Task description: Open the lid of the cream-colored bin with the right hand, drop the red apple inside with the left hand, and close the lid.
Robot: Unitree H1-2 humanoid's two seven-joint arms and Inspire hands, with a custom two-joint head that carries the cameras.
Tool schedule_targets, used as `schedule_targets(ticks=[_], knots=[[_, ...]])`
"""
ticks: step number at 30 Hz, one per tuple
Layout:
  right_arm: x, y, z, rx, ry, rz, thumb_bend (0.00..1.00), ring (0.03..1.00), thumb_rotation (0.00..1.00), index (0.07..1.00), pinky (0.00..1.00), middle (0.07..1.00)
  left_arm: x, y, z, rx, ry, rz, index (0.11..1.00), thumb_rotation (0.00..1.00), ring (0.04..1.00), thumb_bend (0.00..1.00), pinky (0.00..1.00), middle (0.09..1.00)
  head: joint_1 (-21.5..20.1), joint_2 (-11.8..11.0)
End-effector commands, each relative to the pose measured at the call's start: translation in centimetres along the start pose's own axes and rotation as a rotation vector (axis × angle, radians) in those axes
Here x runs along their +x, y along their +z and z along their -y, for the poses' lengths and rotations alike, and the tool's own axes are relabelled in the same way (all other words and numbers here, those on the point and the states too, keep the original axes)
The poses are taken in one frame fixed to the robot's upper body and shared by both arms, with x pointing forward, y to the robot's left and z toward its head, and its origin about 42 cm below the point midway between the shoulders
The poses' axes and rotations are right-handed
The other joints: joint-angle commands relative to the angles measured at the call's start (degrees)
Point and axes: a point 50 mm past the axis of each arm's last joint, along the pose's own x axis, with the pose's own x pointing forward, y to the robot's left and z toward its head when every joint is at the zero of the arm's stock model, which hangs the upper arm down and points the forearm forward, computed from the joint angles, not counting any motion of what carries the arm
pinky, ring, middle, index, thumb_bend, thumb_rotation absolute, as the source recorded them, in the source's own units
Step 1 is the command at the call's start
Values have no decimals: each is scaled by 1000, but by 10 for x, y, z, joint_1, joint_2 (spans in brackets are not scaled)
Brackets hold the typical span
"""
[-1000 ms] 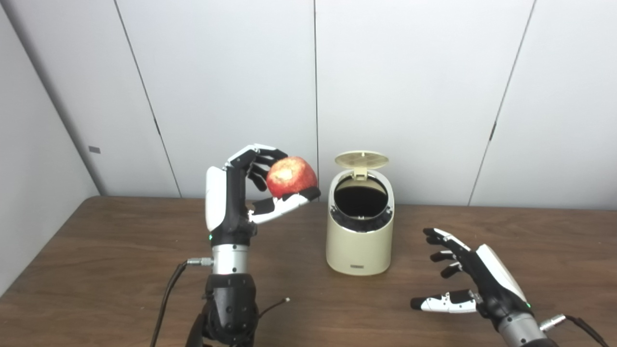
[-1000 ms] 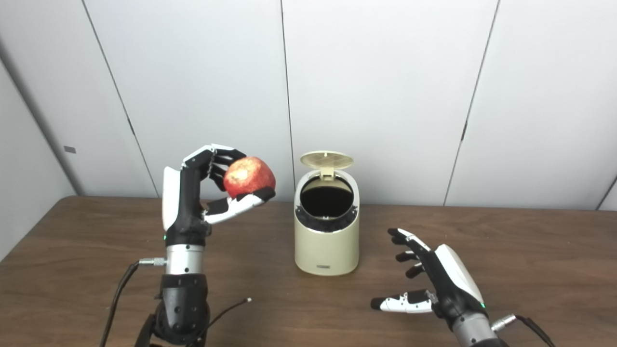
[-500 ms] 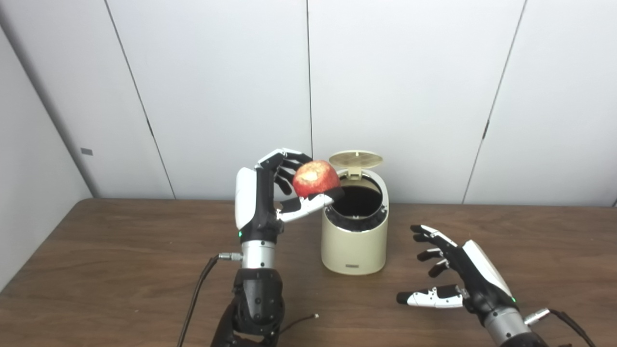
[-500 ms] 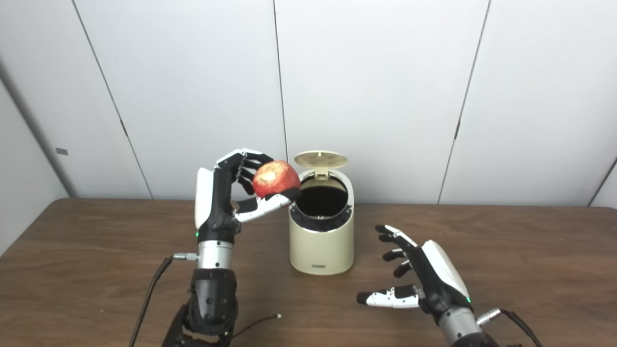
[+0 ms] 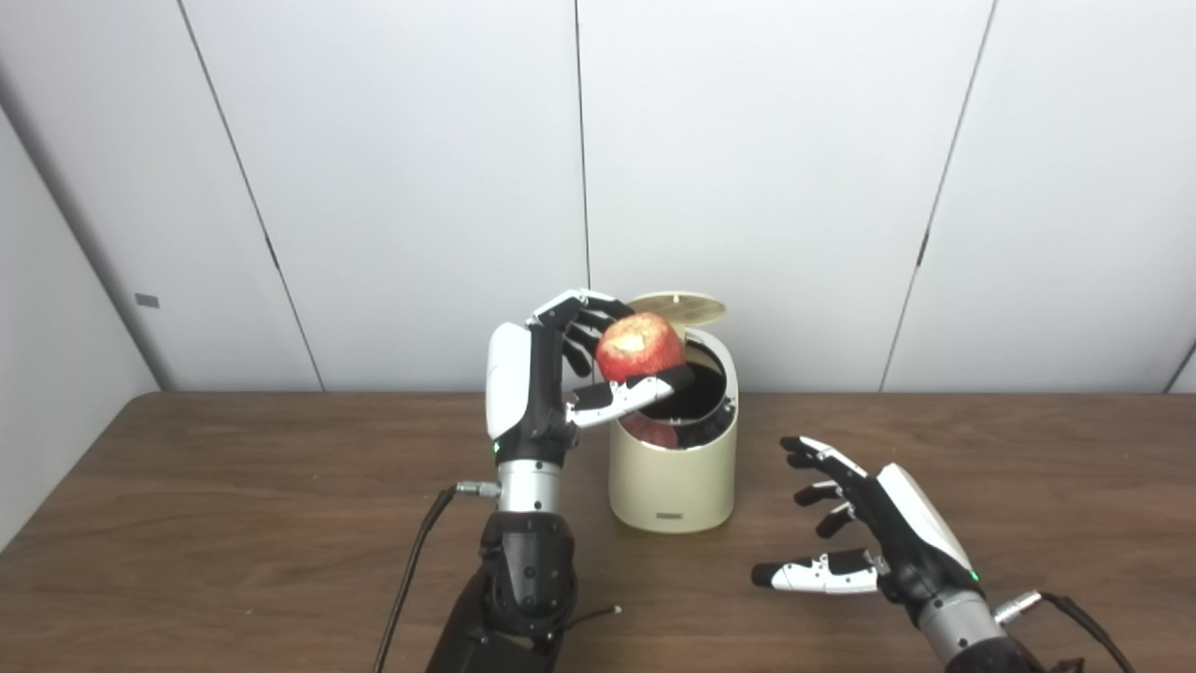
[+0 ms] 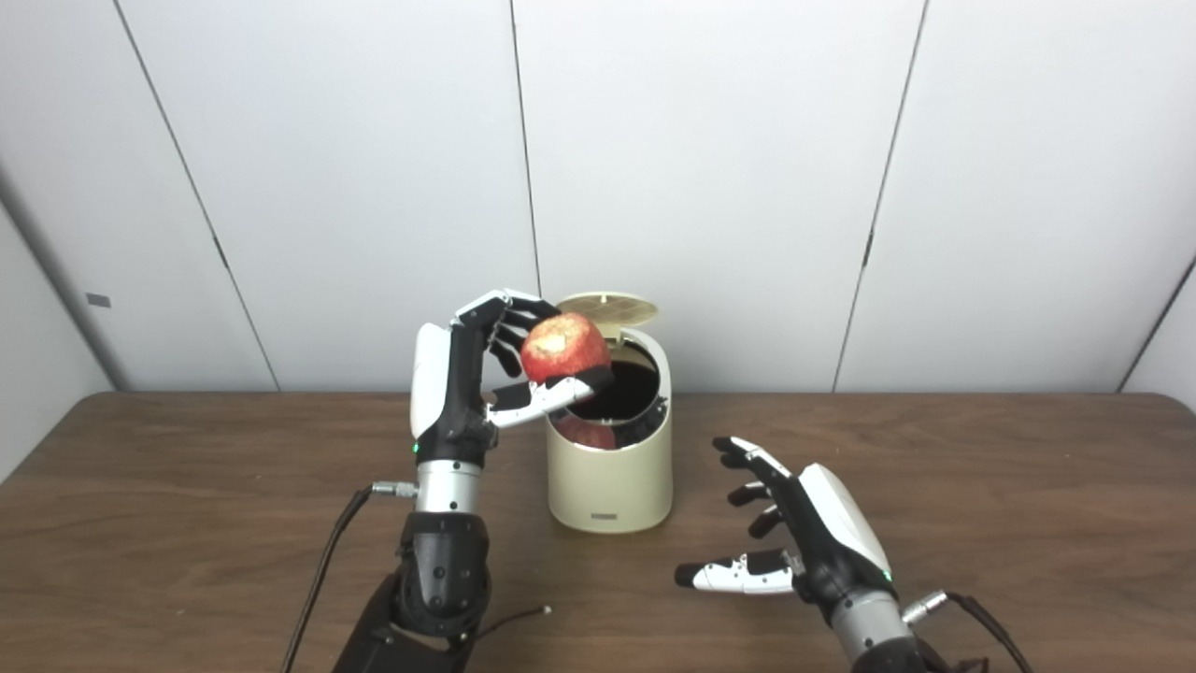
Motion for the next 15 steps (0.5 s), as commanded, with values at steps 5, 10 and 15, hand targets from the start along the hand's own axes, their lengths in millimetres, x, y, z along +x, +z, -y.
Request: schedule_targets(ticks=[5,10,15], knots=[[6,21,11,-10,-53,80,760,721,218,859,558,834,27,23,12,-47,27,95,492,0,384,527,292,460,-2,1],[6,22,11,-5,-57,81,757,723,215,859,566,835,30,21,22,-49,18,85,487,0,375,527,292,469,-2,1],[6,24,10,-9,-59,93,750,706,221,854,548,829,32,17,31,-24,13,86,494,0,361,527,247,449,-5,1]])
